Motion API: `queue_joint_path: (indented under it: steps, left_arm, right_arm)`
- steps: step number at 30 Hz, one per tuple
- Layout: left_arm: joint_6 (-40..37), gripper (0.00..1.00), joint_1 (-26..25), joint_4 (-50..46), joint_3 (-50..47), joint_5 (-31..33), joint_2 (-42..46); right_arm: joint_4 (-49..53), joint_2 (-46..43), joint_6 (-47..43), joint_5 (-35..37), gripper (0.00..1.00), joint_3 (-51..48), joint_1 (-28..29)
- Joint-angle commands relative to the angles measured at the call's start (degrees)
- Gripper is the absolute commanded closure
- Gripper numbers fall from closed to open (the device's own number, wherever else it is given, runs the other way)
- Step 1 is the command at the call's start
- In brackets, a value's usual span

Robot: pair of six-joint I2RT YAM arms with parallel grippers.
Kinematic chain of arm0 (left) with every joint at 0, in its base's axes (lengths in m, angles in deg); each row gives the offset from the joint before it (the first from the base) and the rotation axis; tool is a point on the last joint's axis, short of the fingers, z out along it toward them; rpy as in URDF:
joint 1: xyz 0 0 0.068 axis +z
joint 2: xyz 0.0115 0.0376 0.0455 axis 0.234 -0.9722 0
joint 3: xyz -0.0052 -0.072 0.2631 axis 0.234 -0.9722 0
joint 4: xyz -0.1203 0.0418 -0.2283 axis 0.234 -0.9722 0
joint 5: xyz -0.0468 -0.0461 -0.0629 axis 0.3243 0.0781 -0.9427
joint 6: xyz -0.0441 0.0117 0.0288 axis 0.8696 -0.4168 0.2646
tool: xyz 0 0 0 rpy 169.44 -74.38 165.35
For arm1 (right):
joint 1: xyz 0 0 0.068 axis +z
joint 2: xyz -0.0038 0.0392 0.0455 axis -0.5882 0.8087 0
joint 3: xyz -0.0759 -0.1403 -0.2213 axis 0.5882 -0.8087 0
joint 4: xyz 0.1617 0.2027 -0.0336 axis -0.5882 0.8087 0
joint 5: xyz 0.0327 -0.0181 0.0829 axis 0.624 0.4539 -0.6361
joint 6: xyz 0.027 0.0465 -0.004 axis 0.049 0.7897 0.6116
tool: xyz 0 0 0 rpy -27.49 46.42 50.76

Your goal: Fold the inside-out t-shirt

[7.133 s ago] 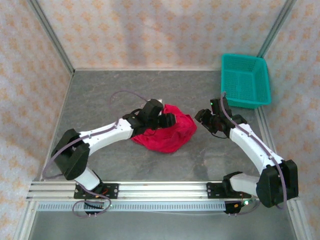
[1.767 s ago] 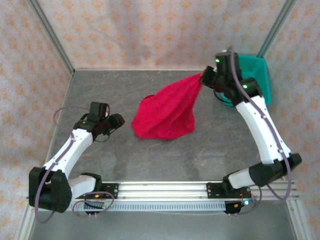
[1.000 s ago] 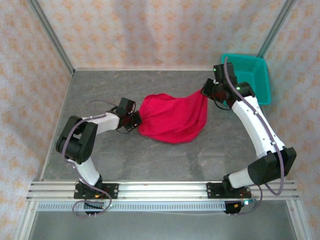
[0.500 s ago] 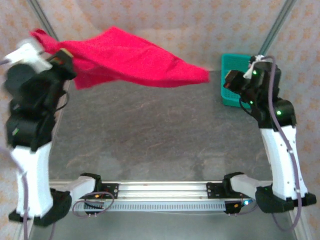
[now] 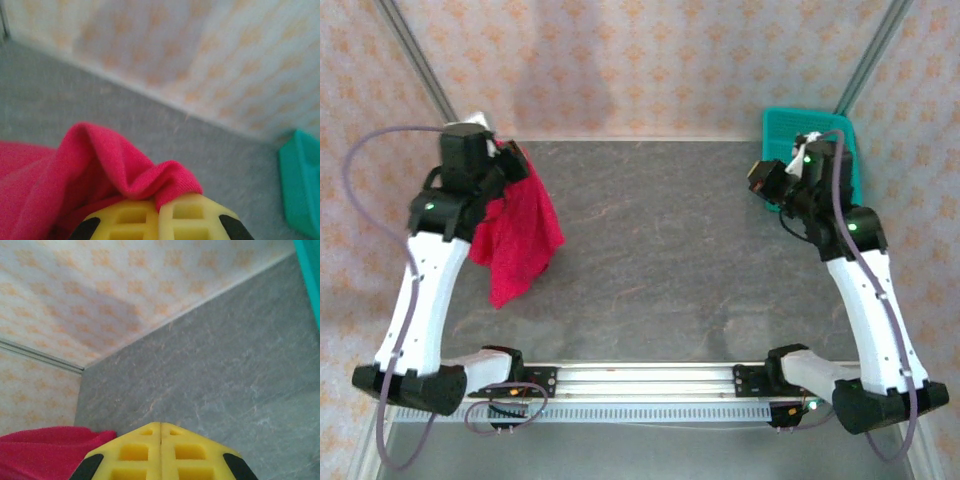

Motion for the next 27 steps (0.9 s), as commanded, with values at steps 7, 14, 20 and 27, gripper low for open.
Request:
queue_joint_path:
  steps: [7,14,20,27]
  left_arm:
    - [2.6,1.0,-4.2,7.9,-3.9,0.1,0.2]
    - [0.4,1.0,-4.2,3.5,-0.8,6.1,-1.0]
    - [-4.1,1.0,-0.5,-6.1,7.7,15.6,-2.2]
    - [-4.8,1.0,4.6,-10.7,6.8,18.5,-1.9]
  right_arm:
    - [-15.3,8.0,5.8,-3.9,0.98,-14.0,6.8]
    - [-31.6,23.7,10.8,-2.7,0.46,-18.2,23.2]
    - [-42.7,40.9,13.0,-2.8,0.34,-10.4,34.9]
    - [-43.1,57.0,14.2,-3.0,0.37,5.9,41.5]
